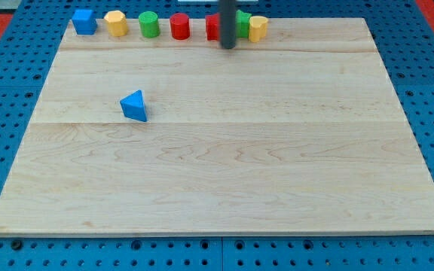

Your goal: Push group of blocks towards left

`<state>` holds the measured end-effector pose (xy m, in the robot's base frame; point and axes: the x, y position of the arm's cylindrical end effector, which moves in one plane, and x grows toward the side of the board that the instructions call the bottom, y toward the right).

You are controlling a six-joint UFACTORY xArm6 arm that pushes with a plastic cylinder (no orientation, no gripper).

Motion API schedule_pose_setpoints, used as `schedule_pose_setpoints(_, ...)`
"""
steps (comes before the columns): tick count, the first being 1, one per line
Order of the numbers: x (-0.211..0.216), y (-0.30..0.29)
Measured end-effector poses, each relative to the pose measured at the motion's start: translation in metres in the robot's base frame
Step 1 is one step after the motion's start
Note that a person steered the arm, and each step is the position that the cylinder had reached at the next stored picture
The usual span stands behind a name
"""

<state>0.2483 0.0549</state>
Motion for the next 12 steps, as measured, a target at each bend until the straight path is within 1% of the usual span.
schedule_pose_setpoints(1, -0.004, 0.07)
schedule_pose_setpoints(2, -0.009, 0.079)
schedule_pose_setpoints(3, -0.056, 0.065)
schedule_pose_setpoints(4, -0.057, 0.054)
schedule_pose_setpoints(5, -0.053, -0.009)
schedule_pose_setpoints(6, -0.041, -0.048)
schedule_pose_setpoints(7, -0.045, -0.036)
schedule_pose_setpoints(8, -0.056, -0.037)
schedule_pose_setpoints(9, -0.055, -0.017)
schedule_pose_setpoints(10, -0.054, -0.037)
schedule_pose_setpoints(11, -0.056, -0.092)
schedule_pose_setpoints(12, -0.056, -0.166)
